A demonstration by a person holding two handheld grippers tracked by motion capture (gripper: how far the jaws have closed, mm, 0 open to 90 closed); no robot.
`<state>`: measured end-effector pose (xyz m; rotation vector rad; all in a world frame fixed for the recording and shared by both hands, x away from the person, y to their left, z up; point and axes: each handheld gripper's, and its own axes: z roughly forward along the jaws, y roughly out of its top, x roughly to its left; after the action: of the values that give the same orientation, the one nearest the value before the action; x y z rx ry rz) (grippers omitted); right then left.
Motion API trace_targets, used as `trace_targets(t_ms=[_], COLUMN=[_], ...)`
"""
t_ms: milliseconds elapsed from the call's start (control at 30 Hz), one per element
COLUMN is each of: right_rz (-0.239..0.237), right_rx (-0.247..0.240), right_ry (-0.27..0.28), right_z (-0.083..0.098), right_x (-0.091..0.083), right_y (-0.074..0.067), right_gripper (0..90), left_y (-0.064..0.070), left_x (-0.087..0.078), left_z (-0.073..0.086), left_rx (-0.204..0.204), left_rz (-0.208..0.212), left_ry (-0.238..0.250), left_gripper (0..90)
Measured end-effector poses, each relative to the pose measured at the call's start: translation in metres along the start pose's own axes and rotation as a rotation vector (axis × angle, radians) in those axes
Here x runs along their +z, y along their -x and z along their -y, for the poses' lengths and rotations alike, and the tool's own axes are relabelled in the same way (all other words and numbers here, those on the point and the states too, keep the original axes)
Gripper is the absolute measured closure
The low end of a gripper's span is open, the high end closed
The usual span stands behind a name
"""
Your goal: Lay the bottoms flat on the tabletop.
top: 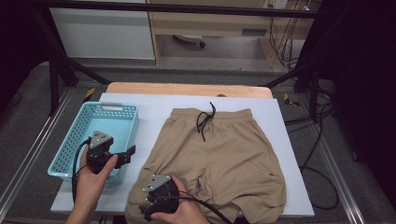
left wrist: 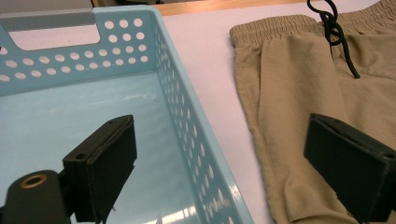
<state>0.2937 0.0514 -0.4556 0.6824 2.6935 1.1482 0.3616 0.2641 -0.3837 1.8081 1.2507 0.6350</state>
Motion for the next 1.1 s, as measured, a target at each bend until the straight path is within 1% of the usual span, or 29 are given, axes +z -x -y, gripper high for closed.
trace_targets(t_ms=[100,167,200,233,300,333,367,400,433,467,500,567,633,667,733,767,800,867,933,1000,1067,1100], right_rz=[-0.009,-0.011,-0.013,-0.015,-0.012,0.007,0.021,0.024,0.024,0.024,0.023,0.026,0.027,0.025,0.02,0.02,0.017,0.015,0.013,0.007,0.015,0.024], right_rx=[-0.002,-0.016,-0.013,-0.017,-0.025,-0.043,-0.051,-0.048,-0.054,-0.053,-0.058,-0.059,-0.053,-0.07,-0.08,-0.08,-0.082,-0.085,-0.08,-0.076,-0.07,-0.083], right_ry=[-0.005,-0.003,-0.002,-0.002,-0.002,0.001,0.003,0.005,0.01,0.016,0.018,0.021,0.02,0.026,0.032,0.032,0.034,0.04,0.042,0.048,0.046,0.051], right_z=[0.0,0.001,0.001,0.001,0.001,0.001,0.002,0.002,0.001,0.001,0.001,0.002,0.002,0.002,0.003,0.003,0.002,0.002,0.003,0.003,0.003,0.002], right_x=[0.001,0.001,0.001,0.001,0.002,0.002,0.002,0.002,0.002,0.001,0.0,-0.002,-0.003,-0.003,-0.002,-0.002,-0.002,-0.001,-0.001,-0.002,-0.003,-0.005], right_y=[-0.004,-0.005,-0.006,-0.006,-0.007,-0.009,-0.009,-0.01,-0.009,-0.008,-0.007,-0.005,-0.005,-0.004,-0.002,-0.002,-0.001,0.001,0.002,0.004,0.002,0.004], right_gripper=[12.6,12.7,12.6,12.7,12.8,17.8,20.1,22.5,29.0,35.3,39.5,53.1,61.6,66.2,74.2,74.2,82.5,86.8,89.7,90.0,90.0,90.0], left_y=[0.001,0.001,0.001,0.001,0.001,0.001,0.001,0.002,0.001,0.002,0.001,0.001,0.002,0.002,0.002,0.002,0.001,0.001,0.001,0.002,0.001,0.001], left_x=[0.0,0.0,0.0,0.0,0.001,0.001,0.001,0.001,0.001,0.001,0.001,0.002,0.002,0.002,0.002,0.002,0.002,0.002,0.003,0.002,0.002,0.002], left_z=[0.0,0.0,0.0,0.001,0.001,0.001,0.001,0.001,0.001,0.001,0.001,0.001,0.001,0.001,0.001,0.001,0.001,0.001,0.001,0.001,0.001,0.001], left_rx=[0.002,0.004,0.004,-0.002,-0.002,-0.001,-0.001,0.0,0.005,-0.001,0.005,0.007,0.001,0.002,0.001,0.001,-0.002,-0.001,0.006,0.003,0.004,0.007], left_rz=[0.001,0.001,0.001,0.003,0.003,0.002,0.003,0.002,-0.001,0.001,-0.002,-0.003,-0.002,-0.003,-0.004,-0.004,-0.004,-0.004,-0.006,-0.005,-0.005,-0.007], left_ry=[-0.001,-0.003,-0.003,-0.009,-0.01,-0.011,-0.012,-0.012,-0.006,-0.012,-0.007,-0.009,-0.015,-0.015,-0.016,-0.017,-0.017,-0.02,-0.014,-0.021,-0.019,-0.011], left_gripper=[10.0,10.0,10.0,10.0,10.0,10.0,10.0,10.0,10.0,10.0,10.0,10.0,10.0,10.0,10.0,10.0,10.0,10.0,10.0,10.0,10.0,10.0])
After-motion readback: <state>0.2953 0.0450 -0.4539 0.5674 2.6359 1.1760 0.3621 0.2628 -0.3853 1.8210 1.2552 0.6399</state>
